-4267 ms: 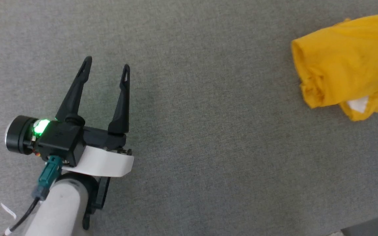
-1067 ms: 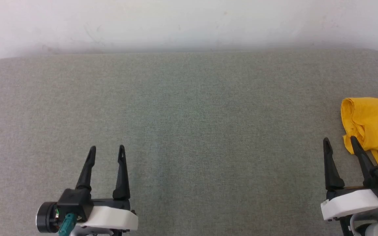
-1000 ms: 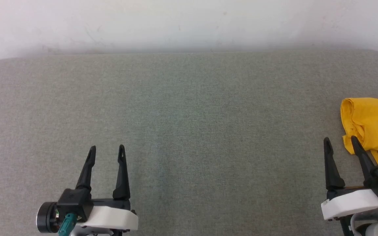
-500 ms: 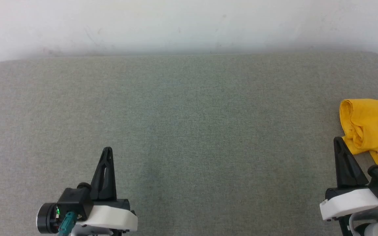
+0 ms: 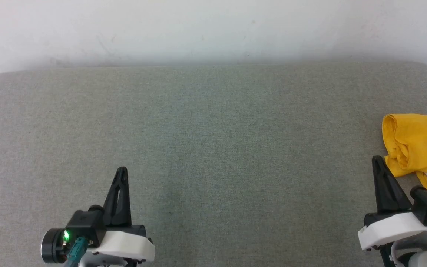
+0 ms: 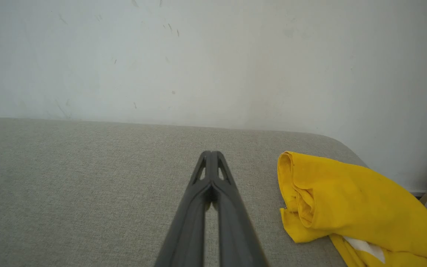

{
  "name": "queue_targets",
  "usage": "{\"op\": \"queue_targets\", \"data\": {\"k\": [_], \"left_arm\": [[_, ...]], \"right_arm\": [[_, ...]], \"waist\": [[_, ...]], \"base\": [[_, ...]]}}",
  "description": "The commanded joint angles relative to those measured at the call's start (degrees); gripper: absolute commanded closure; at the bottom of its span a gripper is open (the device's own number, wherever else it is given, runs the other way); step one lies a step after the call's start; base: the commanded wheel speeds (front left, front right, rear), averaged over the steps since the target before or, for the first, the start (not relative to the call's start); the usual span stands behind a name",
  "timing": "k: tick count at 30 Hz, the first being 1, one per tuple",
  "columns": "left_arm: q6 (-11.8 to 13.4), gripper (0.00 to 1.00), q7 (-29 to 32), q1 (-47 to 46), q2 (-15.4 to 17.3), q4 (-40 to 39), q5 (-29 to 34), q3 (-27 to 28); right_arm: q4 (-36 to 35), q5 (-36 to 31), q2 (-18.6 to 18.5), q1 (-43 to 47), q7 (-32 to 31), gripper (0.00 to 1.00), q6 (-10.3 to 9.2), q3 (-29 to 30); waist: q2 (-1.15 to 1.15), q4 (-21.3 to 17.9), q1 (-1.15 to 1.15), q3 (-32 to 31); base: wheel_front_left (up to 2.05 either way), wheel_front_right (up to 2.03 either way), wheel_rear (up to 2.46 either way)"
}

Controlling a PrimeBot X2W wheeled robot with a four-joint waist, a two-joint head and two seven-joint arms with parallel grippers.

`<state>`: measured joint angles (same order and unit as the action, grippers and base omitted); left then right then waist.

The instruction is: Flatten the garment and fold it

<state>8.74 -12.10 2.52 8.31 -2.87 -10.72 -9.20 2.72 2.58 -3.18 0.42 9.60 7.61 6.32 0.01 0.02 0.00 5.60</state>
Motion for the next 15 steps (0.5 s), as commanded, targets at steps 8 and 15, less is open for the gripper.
{"op": "queue_targets", "data": {"k": [8, 15], "left_arm": [[-1.0, 1.0, 1.2, -0.6, -0.7, 0.4, 1.3, 1.1], [-1.6, 1.0, 2.0, -0.8, -1.1, 0.6, 2.0, 1.7]], "right_arm": [[-0.4, -0.3, 0.1, -0.1, -0.9, 1.0, -0.03, -0.8], [-0.6, -0.5, 0.1, -0.1, -1.6, 1.0, -0.04, -1.2]], "waist": [[-0.01, 0.0, 0.0, -0.5], [-0.01, 0.0, 0.0, -0.9]], "base": [[0.0, 0.0, 0.0], [0.0, 0.0, 0.0]]}}
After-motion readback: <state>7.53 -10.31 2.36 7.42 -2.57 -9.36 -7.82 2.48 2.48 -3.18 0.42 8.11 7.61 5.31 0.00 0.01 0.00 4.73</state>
